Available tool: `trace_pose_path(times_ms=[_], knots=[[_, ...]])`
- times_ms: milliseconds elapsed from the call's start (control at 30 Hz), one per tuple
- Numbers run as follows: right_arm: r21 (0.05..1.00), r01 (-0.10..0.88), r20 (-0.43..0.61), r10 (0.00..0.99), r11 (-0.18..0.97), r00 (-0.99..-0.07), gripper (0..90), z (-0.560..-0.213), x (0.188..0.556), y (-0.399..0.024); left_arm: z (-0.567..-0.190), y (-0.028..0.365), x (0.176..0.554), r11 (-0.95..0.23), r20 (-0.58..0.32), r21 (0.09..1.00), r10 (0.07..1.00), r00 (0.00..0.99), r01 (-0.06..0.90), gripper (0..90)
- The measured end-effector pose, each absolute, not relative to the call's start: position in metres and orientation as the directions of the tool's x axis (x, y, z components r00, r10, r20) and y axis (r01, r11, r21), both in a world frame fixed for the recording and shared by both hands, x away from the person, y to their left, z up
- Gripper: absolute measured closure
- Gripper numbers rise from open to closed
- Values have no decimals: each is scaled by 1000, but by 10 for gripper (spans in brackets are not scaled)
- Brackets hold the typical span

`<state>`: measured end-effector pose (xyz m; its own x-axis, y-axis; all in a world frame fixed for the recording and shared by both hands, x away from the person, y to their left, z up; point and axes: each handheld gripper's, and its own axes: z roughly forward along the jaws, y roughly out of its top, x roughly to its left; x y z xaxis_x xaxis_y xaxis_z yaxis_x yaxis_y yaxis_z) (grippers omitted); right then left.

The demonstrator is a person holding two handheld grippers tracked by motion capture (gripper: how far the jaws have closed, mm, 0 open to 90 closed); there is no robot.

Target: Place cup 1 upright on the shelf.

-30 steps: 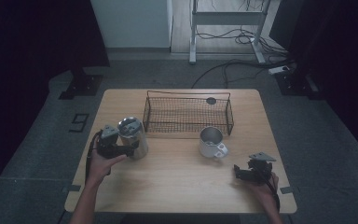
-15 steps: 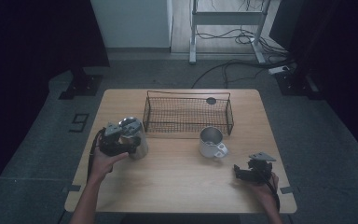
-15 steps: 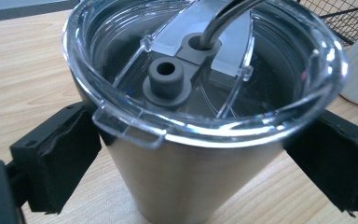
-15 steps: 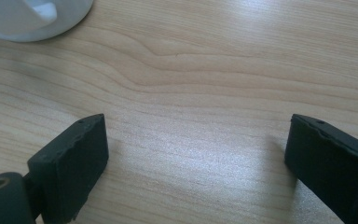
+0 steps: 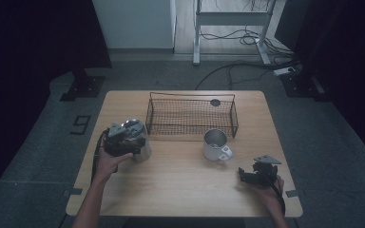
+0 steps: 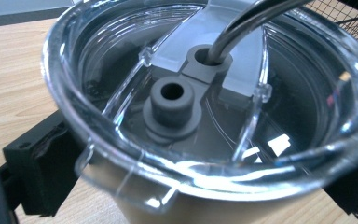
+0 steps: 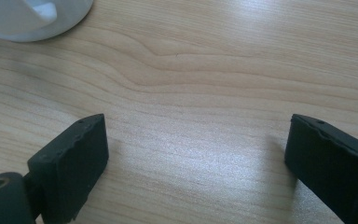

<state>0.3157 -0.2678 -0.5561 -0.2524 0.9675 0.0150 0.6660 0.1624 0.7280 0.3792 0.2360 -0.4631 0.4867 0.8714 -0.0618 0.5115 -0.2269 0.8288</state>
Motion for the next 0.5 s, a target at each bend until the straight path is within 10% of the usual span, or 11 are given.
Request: trace_pose_path(times_ms=[500], knots=[[728, 666, 15, 968, 162, -252, 60, -556, 316, -268, -473, 228, 391, -228, -46, 832, 880, 473, 505, 21]])
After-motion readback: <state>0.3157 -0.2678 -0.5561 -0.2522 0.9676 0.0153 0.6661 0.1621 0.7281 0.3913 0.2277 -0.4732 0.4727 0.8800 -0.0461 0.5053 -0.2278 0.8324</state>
